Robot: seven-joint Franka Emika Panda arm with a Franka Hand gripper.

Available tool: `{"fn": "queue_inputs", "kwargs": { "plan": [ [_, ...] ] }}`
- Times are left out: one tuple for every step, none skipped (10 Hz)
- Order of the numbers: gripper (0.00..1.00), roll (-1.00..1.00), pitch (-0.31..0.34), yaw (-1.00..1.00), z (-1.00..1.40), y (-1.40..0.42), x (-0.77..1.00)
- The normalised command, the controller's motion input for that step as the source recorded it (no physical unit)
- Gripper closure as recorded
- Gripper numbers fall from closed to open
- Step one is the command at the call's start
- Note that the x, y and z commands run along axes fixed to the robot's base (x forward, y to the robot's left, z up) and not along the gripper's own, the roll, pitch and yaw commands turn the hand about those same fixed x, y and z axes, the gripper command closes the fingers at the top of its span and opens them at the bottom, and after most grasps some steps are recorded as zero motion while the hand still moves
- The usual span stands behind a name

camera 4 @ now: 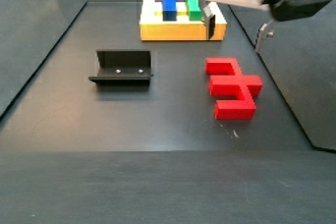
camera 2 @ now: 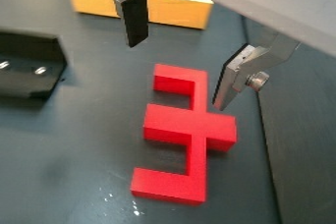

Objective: Pick up the red object. Move up. Place the red object on the fixture. Regrasp the red object. Move to above the board. Insert the red object.
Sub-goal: Pick up the red object.

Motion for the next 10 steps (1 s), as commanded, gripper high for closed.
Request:
{"fn": "queue_inputs", "kwargs": {
  "plan": [
    [0.0, -0.16, -0.091, -0.93, -0.23, 0.0, -0.03],
    [0.0, -0.18, -0.106, -0.94, -0.26, -0.02, 0.0],
    [0.0, -0.18, -0.106, -0.94, -0.26, -0.02, 0.0],
    [0.0, -0.18, -0.129, -0.92, -0.3, -0.02, -0.04],
    [0.0, -0.2, -0.111, -0.9, -0.38, 0.0, -0.07],
    [0.0, -0.19, -0.124, -0.88, -0.43, 0.0, -0.14],
    [0.0, -0.18, -0.127, -0.88, -0.42, 0.0, -0.14],
    [0.0, -0.19, -0.13, -0.88, -0.42, 0.0, -0.13],
    [0.0, -0.2, -0.17, -0.86, -0.35, 0.0, -0.18],
    [0.0, -0.19, -0.183, -0.83, -0.3, 0.0, -0.23]
  ]
}}
